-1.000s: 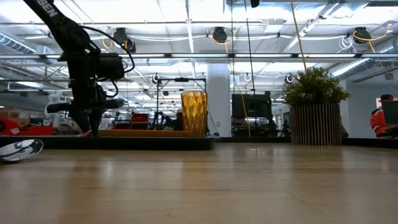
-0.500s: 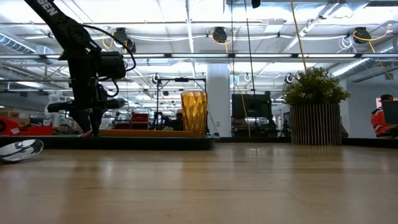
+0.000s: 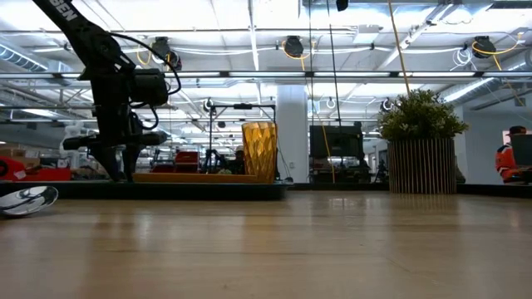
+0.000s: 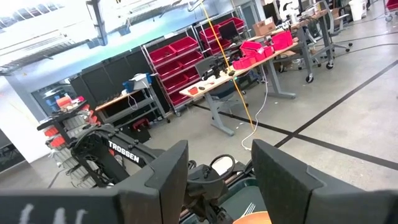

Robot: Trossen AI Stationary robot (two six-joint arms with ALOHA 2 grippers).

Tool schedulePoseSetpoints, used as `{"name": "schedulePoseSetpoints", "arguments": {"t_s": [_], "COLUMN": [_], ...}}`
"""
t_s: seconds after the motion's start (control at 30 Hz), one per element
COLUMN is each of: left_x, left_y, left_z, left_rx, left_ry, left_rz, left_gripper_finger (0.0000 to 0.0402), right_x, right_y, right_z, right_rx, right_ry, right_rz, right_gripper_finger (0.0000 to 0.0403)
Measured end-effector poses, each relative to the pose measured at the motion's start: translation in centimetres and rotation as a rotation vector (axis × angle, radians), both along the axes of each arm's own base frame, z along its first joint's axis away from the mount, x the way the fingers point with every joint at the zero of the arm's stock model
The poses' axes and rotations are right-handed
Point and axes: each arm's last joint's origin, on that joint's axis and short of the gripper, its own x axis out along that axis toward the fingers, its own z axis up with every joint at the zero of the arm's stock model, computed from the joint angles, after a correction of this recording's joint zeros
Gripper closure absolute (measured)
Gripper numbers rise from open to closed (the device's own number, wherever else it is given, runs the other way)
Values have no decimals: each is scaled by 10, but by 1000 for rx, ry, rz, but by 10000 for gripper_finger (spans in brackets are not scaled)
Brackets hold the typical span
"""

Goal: Pick and place plate/cup/fork/spoon on tray
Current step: Put the yellow spoon on the black serving tray to the left of the pink fork

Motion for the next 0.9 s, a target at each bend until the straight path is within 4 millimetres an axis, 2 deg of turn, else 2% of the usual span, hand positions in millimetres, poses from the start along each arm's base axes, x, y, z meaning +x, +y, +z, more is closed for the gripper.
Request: {"name": "schedulePoseSetpoints", "arguments": {"t_s": [0.23,0.4,0.6,0.9], "left_x": [0,-1,-12,-21], "left_y": [-3,-9,-17,-43], "left_z": [4,26,58,87], "left_rx": [-72,-53,8,-33], "left_ry": [-56,-112,-137,-153], "left_rz": [-26,-50,-41,-110], "left_gripper_finger": [279,279,279,280], "right_x": [-1,-3,-7,-18], "right_y": [0,1,1,4], "right_z": [0,1,-1,2], "right_rx": [7,11,20,11], "right_ry": [-4,4,40,65], "right_rz": [0,-1,-6,-4], "right_gripper_finger": [232,232,232,232]}}
